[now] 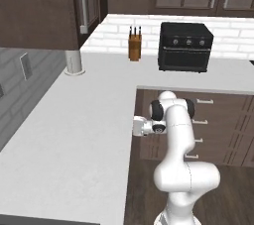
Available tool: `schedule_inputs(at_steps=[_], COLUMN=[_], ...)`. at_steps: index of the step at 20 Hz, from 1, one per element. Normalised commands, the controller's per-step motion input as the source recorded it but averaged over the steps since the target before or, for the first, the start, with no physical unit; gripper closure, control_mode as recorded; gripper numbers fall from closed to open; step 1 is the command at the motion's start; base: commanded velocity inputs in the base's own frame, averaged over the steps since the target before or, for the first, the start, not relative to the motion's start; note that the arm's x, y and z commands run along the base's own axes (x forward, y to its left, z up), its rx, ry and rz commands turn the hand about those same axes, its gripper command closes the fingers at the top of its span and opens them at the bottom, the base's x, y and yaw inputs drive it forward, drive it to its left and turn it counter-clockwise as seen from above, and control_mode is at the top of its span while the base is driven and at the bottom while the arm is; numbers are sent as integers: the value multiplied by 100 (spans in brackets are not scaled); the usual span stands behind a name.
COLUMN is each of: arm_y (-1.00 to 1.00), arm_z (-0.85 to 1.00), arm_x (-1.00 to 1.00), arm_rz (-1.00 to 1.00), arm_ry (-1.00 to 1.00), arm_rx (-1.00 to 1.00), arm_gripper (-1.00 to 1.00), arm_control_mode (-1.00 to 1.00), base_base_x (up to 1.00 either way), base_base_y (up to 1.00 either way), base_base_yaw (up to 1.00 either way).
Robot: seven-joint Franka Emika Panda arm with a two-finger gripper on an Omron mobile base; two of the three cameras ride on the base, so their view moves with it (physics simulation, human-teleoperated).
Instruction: Take a straw from the drawer in front and place it inside the glass cup on the dining counter.
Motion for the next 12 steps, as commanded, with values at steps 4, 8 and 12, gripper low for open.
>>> schedule_inputs(at_steps=[4, 8, 12], arm_y=[-14, -65, -96], arm_z=[0, 0, 0], arm_x=[-13, -33, -41], arm_rz=[0, 0, 0], arm_ry=[0, 0, 0], arm_rx=[0, 0, 0], arm_gripper=[100, 100, 100], arm_control_mode=[-100, -100, -100], base_base_x=[0, 0, 0], base_base_y=[0, 0, 0], base_base_yaw=[0, 0, 0])
